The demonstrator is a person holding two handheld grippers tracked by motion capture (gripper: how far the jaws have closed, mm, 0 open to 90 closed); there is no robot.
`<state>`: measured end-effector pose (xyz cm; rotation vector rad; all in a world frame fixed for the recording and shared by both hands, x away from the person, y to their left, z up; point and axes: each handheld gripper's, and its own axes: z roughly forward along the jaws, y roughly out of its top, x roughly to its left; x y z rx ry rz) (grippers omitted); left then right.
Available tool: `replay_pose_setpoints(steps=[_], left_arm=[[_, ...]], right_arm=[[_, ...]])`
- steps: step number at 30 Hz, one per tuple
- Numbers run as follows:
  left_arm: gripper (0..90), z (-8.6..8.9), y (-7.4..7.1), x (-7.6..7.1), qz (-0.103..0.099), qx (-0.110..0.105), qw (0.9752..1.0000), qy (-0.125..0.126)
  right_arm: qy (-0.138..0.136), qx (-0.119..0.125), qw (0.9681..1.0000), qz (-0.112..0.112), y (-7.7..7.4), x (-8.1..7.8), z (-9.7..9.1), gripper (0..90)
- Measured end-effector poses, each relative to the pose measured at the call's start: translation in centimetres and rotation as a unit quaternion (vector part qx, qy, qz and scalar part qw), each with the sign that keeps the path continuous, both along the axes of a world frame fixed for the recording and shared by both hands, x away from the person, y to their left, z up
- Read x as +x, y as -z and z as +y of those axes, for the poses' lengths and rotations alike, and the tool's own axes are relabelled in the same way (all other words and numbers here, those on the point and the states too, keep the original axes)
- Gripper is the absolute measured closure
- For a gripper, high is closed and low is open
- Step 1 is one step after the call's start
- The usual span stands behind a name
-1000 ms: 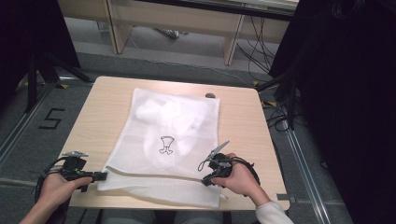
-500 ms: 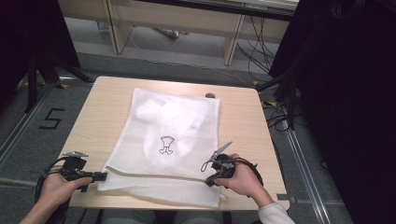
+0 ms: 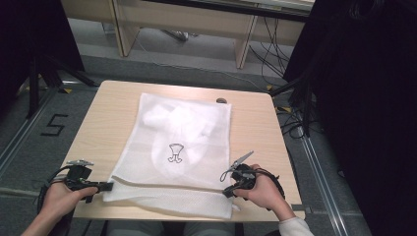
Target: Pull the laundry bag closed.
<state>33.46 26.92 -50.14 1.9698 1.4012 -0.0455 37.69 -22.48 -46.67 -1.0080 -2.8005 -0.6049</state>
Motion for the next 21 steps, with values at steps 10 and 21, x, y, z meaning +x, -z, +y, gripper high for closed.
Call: replay_pose_setpoints(steps=[10,21], left_arm=[[82.8,-0.59,0.19,-0.12,-0.002,0.002,1.0000,0.004],[67.2,-0.42,0.22,-0.20,-0.029,0.034,0.9988,0.021]], right_arm=[[0.008,0.000,0.9999,-0.008,0.20,0.12,-0.17,81.9],[0.042,0.020,0.9986,-0.025,0.17,0.03,-0.33,73.8]])
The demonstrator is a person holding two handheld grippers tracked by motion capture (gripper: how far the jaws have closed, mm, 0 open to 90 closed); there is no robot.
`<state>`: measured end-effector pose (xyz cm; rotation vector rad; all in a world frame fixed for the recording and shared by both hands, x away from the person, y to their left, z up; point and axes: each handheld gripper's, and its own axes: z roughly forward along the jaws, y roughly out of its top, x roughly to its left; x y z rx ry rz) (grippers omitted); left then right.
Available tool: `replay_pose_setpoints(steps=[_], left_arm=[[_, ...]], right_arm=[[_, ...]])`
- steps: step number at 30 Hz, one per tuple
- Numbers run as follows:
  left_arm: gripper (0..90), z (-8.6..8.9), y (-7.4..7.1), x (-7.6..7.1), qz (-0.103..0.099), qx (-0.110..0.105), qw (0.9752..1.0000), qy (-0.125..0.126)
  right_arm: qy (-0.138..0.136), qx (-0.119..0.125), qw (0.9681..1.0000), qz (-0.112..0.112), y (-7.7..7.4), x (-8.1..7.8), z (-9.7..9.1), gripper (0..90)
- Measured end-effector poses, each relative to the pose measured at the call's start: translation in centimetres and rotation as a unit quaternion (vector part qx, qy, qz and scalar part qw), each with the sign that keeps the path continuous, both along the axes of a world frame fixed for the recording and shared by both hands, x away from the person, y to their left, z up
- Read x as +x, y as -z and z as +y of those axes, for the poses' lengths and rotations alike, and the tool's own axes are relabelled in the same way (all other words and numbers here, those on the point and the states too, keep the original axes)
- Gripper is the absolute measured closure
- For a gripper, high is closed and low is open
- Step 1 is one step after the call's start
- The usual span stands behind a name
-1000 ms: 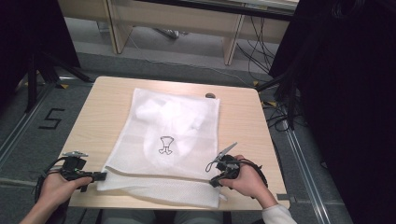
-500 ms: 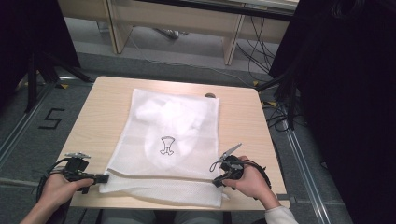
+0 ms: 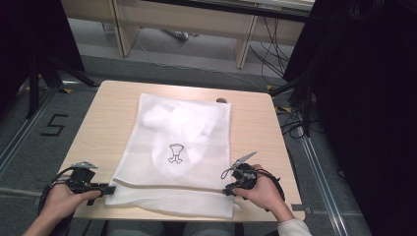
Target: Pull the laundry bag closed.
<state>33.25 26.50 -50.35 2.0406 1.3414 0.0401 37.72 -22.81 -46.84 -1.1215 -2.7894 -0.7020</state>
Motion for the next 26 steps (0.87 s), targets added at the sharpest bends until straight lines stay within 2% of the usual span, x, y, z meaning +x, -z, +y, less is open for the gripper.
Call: replay_pose_setpoints(steps=[1,2,4,5,6,7,8,9,10,11,12,13,14,15,16,17,18,19,20,22,23,24,25,26], left_arm=[[65.1,0.06,-0.06,0.00,-0.002,-0.006,1.0000,-0.001],[60.9,0.05,0.00,-0.01,-0.016,-0.010,0.9998,-0.005],[52.0,0.06,-0.09,0.09,-0.028,-0.016,0.9994,-0.012],[48.2,0.30,-0.21,0.18,-0.037,-0.008,0.9993,-0.002],[44.9,0.17,-0.18,0.19,-0.052,-0.012,0.9985,-0.015],[42.0,0.32,-0.30,0.24,-0.057,-0.005,0.9983,-0.011],[39.6,0.46,-0.39,0.29,-0.062,0.001,0.9981,-0.007],[37.8,0.36,-0.34,0.29,-0.070,-0.006,0.9974,-0.017],[36.0,0.50,-0.42,0.32,-0.075,0.001,0.9971,-0.012],[34.6,0.52,-0.45,0.32,-0.079,0.005,0.9968,-0.012],[33.5,0.37,-0.41,0.30,-0.084,-0.001,0.9962,-0.021],[32.9,0.47,-0.50,0.30,-0.084,0.001,0.9964,-0.015],[32.9,0.50,-0.54,0.30,-0.084,0.001,0.9963,-0.012],[32.7,0.46,-0.57,0.29,-0.086,0.000,0.9962,-0.013],[32.2,0.25,-0.50,0.28,-0.093,-0.007,0.9954,-0.025],[32.0,0.26,-0.54,0.27,-0.093,-0.007,0.9953,-0.025],[31.9,0.53,-0.66,0.28,-0.092,0.002,0.9957,-0.011],[31.9,0.48,-0.65,0.27,-0.094,-0.003,0.9954,-0.016],[31.8,0.53,-0.66,0.26,-0.095,-0.004,0.9954,-0.016],[31.8,0.40,-0.61,0.24,-0.098,-0.009,0.9948,-0.028],[31.8,0.40,-0.59,0.26,-0.098,-0.007,0.9948,-0.029],[31.9,0.44,-0.63,0.24,-0.097,-0.007,0.9950,-0.023],[32.1,0.61,-0.70,0.26,-0.095,0.002,0.9954,-0.013],[32.3,0.56,-0.69,0.25,-0.096,0.000,0.9953,-0.015]], right_arm=[[0.003,0.004,1.0000,-0.004,0.02,0.02,-0.03,73.0],[0.005,0.002,0.9999,-0.013,-0.02,0.10,-0.13,71.8],[0.018,0.020,0.9993,-0.026,-0.04,0.12,-0.14,69.0],[0.024,0.026,0.9989,-0.032,-0.04,0.18,-0.14,67.5],[0.029,0.038,0.9981,-0.040,-0.09,0.27,-0.21,65.3],[0.039,0.046,0.9969,-0.051,-0.12,0.38,-0.25,63.9],[0.042,0.055,0.9955,-0.065,-0.21,0.44,-0.36,63.5],[0.060,0.070,0.9924,-0.082,-0.03,0.44,-0.29,62.4],[0.070,0.069,0.9922,-0.077,-0.33,0.39,-0.39,60.7],[0.081,0.084,0.9890,-0.091,-0.13,0.51,-0.44,60.1],[0.079,0.078,0.9891,-0.098,-0.22,0.59,-0.60,60.1],[0.088,0.088,0.9850,-0.119,0.19,0.62,-0.43,59.6],[0.096,0.071,0.9860,-0.117,0.03,0.48,-0.52,58.6],[0.102,0.075,0.9861,-0.108,-0.22,0.32,-0.42,57.5],[0.089,0.086,0.9841,-0.127,-0.12,0.45,-0.44,56.1],[0.095,0.095,0.9810,-0.140,0.00,0.45,-0.33,54.9],[0.095,0.095,0.9801,-0.146,-0.10,0.44,-0.33,53.7],[0.095,0.096,0.9790,-0.152,-0.13,0.46,-0.36,52.8],[0.101,0.109,0.9745,-0.168,0.06,0.50,-0.30,52.0],[0.098,0.098,0.9771,-0.162,-0.30,0.51,-0.57,50.4],[0.099,0.102,0.9746,-0.173,-0.09,0.55,-0.58,50.0],[0.105,0.103,0.9752,-0.165,-0.16,0.50,-0.54,49.5],[0.106,0.102,0.9753,-0.165,-0.13,0.51,-0.56,49.2],[0.106,0.102,0.9752,-0.165,-0.11,0.52,-0.59,49.3]])
